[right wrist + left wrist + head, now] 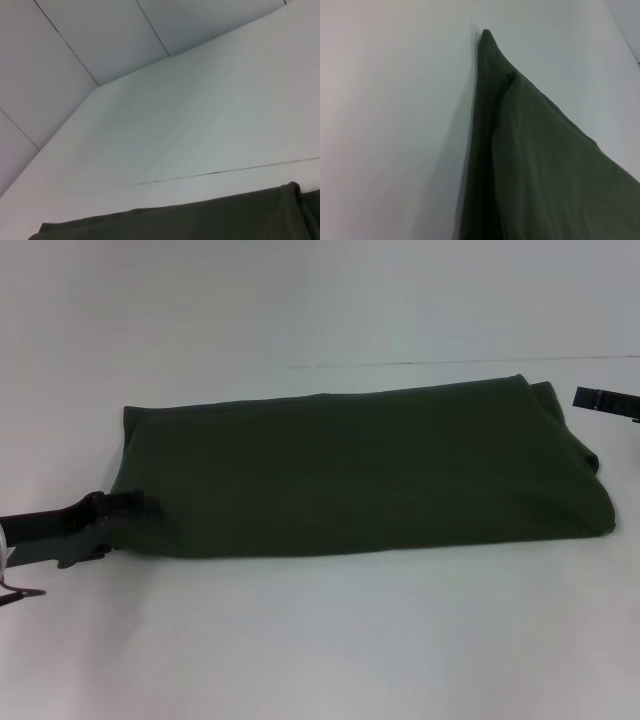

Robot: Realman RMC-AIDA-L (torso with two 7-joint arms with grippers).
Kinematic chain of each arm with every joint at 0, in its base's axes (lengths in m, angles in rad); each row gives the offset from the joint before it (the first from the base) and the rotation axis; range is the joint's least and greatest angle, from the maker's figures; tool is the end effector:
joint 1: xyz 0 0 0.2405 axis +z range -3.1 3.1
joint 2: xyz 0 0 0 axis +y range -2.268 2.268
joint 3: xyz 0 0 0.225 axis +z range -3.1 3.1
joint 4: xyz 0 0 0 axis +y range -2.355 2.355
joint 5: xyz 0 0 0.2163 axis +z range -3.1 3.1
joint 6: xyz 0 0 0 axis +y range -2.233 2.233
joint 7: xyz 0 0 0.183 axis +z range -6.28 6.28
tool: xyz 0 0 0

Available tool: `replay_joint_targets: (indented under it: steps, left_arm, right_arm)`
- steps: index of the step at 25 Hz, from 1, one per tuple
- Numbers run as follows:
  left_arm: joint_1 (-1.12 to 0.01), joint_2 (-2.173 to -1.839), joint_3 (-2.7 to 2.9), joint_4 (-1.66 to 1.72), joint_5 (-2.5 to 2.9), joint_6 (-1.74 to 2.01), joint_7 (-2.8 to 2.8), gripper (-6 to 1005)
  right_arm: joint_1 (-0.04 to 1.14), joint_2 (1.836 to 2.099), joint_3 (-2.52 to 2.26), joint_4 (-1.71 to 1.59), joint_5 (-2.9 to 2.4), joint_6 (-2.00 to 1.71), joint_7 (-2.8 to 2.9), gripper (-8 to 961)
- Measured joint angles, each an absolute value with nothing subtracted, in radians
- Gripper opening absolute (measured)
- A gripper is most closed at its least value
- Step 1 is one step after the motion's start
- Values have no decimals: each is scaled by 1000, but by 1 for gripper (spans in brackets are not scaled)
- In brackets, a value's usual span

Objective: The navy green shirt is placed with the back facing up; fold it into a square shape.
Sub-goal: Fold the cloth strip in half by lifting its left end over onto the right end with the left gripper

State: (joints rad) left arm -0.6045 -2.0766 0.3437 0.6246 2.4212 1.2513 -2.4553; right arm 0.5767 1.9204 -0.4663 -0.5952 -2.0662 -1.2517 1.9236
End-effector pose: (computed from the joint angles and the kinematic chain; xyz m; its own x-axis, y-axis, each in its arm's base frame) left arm -0.3100 0.3675 -0.0023 -0.1330 0.8289 0.5434 0.9911 0.1067 0.0798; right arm 0.2989 0.4030 0.0768 0.3791 -0.6153 -0.6911 -0.9184 -0.3415 -0.1998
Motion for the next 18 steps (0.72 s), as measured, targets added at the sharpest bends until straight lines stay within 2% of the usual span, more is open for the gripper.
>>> replay_joint_targets:
  steps: [2, 13, 18]
  left_arm:
    - [-603, -2077, 344, 625, 2422, 1249, -2440, 785]
    - [-603, -2077, 345, 626, 2431, 1230, -2419, 560]
    - [-600, -2078, 345, 625, 2433, 1229, -2411, 325]
  right_arm:
    - [577, 1920, -466, -595, -2066, -1252, 1924, 685]
    - [577, 1921, -466, -595, -2066, -1252, 1924, 685]
    - [577, 1922, -467, -595, -2066, -1254, 1924, 685]
